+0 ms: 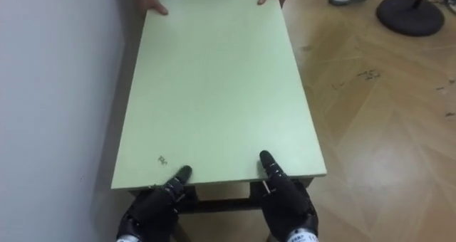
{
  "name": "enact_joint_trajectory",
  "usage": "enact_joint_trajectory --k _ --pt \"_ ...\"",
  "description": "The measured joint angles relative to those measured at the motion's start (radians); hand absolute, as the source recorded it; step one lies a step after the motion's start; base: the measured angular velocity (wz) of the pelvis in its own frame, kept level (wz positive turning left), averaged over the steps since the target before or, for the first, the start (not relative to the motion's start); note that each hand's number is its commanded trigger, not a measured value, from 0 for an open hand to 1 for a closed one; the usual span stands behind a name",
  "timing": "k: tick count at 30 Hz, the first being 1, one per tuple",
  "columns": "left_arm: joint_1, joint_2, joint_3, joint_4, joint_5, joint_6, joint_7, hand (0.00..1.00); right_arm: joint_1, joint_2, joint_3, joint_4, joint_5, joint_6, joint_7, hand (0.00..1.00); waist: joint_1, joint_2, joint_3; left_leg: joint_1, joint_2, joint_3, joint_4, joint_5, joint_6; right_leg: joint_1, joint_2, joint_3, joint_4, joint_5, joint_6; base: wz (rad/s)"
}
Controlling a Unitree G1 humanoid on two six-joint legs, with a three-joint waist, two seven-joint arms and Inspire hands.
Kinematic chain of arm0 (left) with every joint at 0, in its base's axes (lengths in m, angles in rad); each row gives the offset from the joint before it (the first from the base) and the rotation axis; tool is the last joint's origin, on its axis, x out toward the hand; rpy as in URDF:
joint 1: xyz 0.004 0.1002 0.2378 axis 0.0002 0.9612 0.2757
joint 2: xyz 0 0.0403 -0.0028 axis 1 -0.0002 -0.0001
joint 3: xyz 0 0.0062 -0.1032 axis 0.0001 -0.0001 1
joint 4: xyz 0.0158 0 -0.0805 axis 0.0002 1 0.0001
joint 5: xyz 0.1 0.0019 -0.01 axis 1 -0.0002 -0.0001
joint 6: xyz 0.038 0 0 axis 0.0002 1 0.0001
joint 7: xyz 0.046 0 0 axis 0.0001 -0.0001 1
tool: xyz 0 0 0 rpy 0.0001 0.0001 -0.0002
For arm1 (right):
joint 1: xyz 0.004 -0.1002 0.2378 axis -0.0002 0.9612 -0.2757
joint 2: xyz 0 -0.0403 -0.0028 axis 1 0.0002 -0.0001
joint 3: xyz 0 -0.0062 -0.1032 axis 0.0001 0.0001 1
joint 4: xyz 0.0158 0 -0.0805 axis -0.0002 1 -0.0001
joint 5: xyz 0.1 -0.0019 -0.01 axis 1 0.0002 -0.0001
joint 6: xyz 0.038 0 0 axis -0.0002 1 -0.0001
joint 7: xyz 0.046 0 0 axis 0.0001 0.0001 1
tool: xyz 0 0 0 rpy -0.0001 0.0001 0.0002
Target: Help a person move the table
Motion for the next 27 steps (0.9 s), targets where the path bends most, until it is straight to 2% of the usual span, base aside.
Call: enact_joint_trajectory --k 4,6,8,11,20,21,24,27 --pt "-0.003 0.021 0.001 0.002 0.026 0.027 -0.033 0.00 -0.001 -0.007 0.018 0.000 -0.032 0.013 0.031 0.00 -0.015 0.008 -0.0059 0.010 0.005 -0.004 -0.004 0.004 -0.006 0.017 0.010 -0.001 -0.021 0.003 -0.002 -0.12" --pt "-0.003 0.036 0.000 0.009 0.026 0.040 -0.055 0.00 -0.003 -0.004 0.020 -0.004 -0.031 0.014 0.084 0.00 -0.025 0.012 -0.0087 0.014 0.015 0.002 -0.002 0.004 -0.011 0.027 0.020 -0.002 -0.036 0.007 -0.008 0.00" --pt "-0.004 0.041 0.000 0.013 0.028 0.046 -0.068 0.00 -0.005 -0.005 0.019 -0.006 -0.030 0.030 0.093 0.00 -0.034 0.016 -0.0111 0.013 0.015 0.005 0.003 0.004 -0.015 0.028 0.022 -0.003 -0.039 0.004 -0.009 0.00" --pt "-0.004 0.050 0.000 0.014 0.034 0.063 -0.083 0.00 -0.005 -0.008 0.016 -0.006 -0.029 0.046 0.102 0.00 -0.040 0.018 -0.0116 0.013 0.019 0.009 0.003 0.004 -0.016 0.033 0.023 -0.003 -0.051 0.003 -0.007 0.00" --pt "-0.026 0.068 0.000 0.040 0.056 0.071 -0.097 0.00 -0.006 -0.019 0.013 -0.006 -0.028 0.062 0.150 0.00 -0.043 0.013 -0.0028 0.014 0.016 0.010 -0.010 0.000 -0.015 0.036 0.021 -0.001 -0.069 0.003 -0.007 0.00" --pt "-0.026 0.073 0.000 0.040 0.058 0.071 -0.097 0.00 -0.005 -0.019 0.013 -0.006 -0.034 0.065 0.155 0.00 -0.045 0.007 0.0010 0.014 0.015 0.011 -0.012 0.000 -0.015 0.036 0.020 -0.001 -0.070 0.003 -0.007 0.00" --pt "-0.026 0.076 -0.001 0.042 0.133 0.073 -0.097 0.00 -0.004 -0.018 0.012 -0.005 -0.074 0.074 0.168 0.00 -0.045 -0.002 0.0071 0.013 0.016 0.017 -0.011 -0.001 -0.012 0.042 0.021 -0.003 -0.085 0.004 -0.007 0.00" --pt "-0.029 0.075 0.000 0.057 0.191 0.075 -0.104 0.00 0.001 -0.018 0.012 -0.001 -0.102 0.077 0.190 0.00 -0.051 -0.004 0.0068 0.012 0.015 0.018 -0.008 -0.009 -0.010 0.044 0.020 -0.003 -0.088 0.005 -0.007 -0.01"
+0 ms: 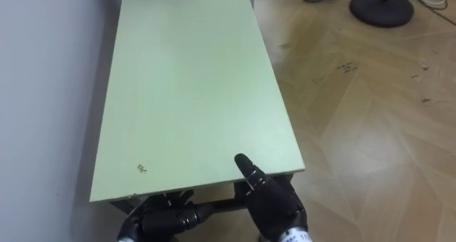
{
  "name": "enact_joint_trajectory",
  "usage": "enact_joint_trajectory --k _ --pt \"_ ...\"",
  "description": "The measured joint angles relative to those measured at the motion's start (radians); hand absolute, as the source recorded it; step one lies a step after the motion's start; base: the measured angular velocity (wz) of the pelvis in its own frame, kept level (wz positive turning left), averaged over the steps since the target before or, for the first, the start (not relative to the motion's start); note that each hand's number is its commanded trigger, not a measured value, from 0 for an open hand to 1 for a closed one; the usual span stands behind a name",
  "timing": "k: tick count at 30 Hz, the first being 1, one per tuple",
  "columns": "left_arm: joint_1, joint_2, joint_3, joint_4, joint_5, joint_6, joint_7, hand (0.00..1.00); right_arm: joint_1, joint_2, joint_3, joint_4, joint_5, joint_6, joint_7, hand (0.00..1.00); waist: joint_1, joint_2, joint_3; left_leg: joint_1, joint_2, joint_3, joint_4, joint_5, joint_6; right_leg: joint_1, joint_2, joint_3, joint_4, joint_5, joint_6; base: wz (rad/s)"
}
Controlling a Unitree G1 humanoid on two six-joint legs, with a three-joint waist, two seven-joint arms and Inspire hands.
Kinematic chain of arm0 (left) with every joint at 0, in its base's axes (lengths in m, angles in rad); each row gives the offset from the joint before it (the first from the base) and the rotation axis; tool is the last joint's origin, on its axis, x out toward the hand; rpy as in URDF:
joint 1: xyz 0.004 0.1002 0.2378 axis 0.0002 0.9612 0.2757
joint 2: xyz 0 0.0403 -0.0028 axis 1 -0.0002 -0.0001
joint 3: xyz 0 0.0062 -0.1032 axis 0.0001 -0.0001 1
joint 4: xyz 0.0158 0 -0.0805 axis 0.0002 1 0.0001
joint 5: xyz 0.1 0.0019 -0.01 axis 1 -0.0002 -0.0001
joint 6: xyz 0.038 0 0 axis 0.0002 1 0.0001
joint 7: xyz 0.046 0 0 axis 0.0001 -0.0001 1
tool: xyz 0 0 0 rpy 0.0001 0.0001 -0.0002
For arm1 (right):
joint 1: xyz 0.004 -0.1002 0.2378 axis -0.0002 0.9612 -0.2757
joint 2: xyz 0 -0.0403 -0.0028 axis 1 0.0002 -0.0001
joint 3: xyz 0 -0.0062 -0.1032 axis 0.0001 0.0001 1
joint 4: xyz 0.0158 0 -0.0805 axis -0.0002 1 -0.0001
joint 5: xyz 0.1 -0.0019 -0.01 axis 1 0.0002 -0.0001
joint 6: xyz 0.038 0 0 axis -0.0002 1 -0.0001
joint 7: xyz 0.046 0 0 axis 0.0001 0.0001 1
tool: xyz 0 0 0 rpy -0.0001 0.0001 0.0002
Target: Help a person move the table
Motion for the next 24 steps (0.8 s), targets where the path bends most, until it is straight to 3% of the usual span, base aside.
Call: enact_joint_trajectory --k 7,9,12,16,24 --pt "-0.020 0.001 0.003 0.052 0.118 0.005 -0.042 0.00 -0.015 -0.009 -0.006 0.067 -0.213 0.009 0.080 0.00 0.003 -0.011 -0.0044 0.011 0.005 0.007 -0.006 -0.007 -0.002 0.013 0.001 0.002 0.007 0.003 -0.002 -0.04" --pt "-0.027 0.003 0.004 0.107 0.151 0.005 -0.050 0.00 -0.042 -0.011 -0.004 0.151 -0.330 0.020 0.122 0.00 0.006 -0.022 -0.0112 0.028 0.005 0.006 -0.011 -0.011 -0.005 0.020 0.001 -0.001 0.003 0.004 -0.002 -0.04" --pt "-0.029 0.012 0.009 0.166 0.183 0.004 -0.050 0.00 -0.058 -0.015 -0.005 0.219 -0.425 0.021 0.136 0.00 0.010 -0.029 -0.0121 0.032 0.005 -0.008 -0.004 -0.020 -0.010 0.032 0.004 -0.011 0.003 0.005 -0.003 0.06" --pt "-0.031 0.020 0.011 0.199 0.257 0.002 -0.059 0.00 -0.067 -0.020 -0.005 0.272 -0.487 0.023 0.160 0.00 0.012 -0.029 -0.0126 0.031 0.006 -0.019 0.000 -0.020 -0.013 0.033 0.008 -0.024 0.002 0.012 -0.002 0.02" --pt "-0.055 0.004 0.022 0.351 0.367 -0.033 -0.062 0.00 -0.085 -0.016 -0.003 0.463 -0.565 0.021 0.164 0.00 0.009 -0.028 -0.0124 0.033 0.012 -0.022 0.004 -0.022 -0.012 0.038 0.011 -0.044 0.004 0.017 -0.004 0.00"
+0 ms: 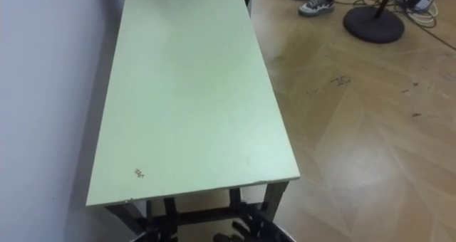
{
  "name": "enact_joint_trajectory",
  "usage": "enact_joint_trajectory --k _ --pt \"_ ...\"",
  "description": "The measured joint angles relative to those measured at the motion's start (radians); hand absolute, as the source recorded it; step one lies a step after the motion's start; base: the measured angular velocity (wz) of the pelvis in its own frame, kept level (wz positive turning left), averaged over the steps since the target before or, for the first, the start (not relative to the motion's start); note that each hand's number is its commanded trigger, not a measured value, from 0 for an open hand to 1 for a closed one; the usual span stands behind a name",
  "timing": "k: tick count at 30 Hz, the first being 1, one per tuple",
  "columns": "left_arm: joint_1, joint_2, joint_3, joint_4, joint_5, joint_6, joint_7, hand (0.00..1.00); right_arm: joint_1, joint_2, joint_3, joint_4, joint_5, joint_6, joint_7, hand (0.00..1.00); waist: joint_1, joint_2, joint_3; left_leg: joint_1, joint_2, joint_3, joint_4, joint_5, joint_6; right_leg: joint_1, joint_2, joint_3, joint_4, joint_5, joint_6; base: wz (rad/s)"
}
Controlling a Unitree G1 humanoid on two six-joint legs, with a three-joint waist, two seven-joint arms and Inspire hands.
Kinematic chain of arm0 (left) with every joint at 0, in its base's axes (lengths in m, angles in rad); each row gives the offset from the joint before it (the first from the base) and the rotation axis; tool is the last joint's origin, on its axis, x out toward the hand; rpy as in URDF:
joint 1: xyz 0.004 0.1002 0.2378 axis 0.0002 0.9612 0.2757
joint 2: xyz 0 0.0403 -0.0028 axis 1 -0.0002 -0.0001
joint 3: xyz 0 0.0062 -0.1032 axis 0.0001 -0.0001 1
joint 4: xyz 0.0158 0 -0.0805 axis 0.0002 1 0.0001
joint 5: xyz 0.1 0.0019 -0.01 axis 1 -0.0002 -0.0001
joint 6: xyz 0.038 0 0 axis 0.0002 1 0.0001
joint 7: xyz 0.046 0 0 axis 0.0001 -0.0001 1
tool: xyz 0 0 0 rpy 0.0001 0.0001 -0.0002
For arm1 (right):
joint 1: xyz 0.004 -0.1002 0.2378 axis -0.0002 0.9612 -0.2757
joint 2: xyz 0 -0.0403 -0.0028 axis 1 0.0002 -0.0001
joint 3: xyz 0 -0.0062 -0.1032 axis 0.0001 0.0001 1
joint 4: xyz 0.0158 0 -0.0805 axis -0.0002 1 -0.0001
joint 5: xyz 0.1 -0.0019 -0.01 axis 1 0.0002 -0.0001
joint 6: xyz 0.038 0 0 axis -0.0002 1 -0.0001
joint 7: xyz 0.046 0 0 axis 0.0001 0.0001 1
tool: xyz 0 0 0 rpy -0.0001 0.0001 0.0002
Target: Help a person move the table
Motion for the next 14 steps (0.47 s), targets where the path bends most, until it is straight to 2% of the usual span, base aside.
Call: enact_joint_trajectory --k 4,7,9,14 --pt "-0.020 -0.012 0.000 0.064 0.000 -0.031 0.034 0.00 -0.021 0.002 0.000 0.084 -0.032 -0.001 -0.019 0.00 0.000 0.004 0.0019 0.000 0.003 0.002 0.006 0.000 -0.003 0.004 0.002 -0.007 0.000 0.002 -0.001 0.00" --pt "-0.035 -0.020 0.002 0.117 -0.001 -0.072 0.060 0.00 -0.036 0.000 -0.016 0.154 -0.034 -0.011 -0.037 0.00 0.001 0.008 0.0038 0.002 0.001 0.002 0.009 0.000 -0.004 0.011 0.003 -0.007 -0.002 0.002 -0.001 0.00" --pt "-0.035 -0.028 0.003 0.139 0.000 -0.101 0.093 0.00 -0.032 0.001 -0.034 0.188 -0.034 -0.031 -0.055 0.00 0.000 0.005 0.0051 0.006 0.002 0.000 0.008 0.000 -0.004 0.011 0.003 -0.008 -0.002 0.002 -0.001 0.00" --pt "-0.047 -0.031 0.013 0.206 0.057 -0.146 0.145 0.00 -0.035 0.005 -0.068 0.258 -0.038 -0.056 -0.084 0.00 -0.001 0.002 0.0016 0.012 -0.003 -0.010 0.006 0.001 -0.006 0.015 0.005 -0.012 -0.002 0.002 -0.002 0.02"
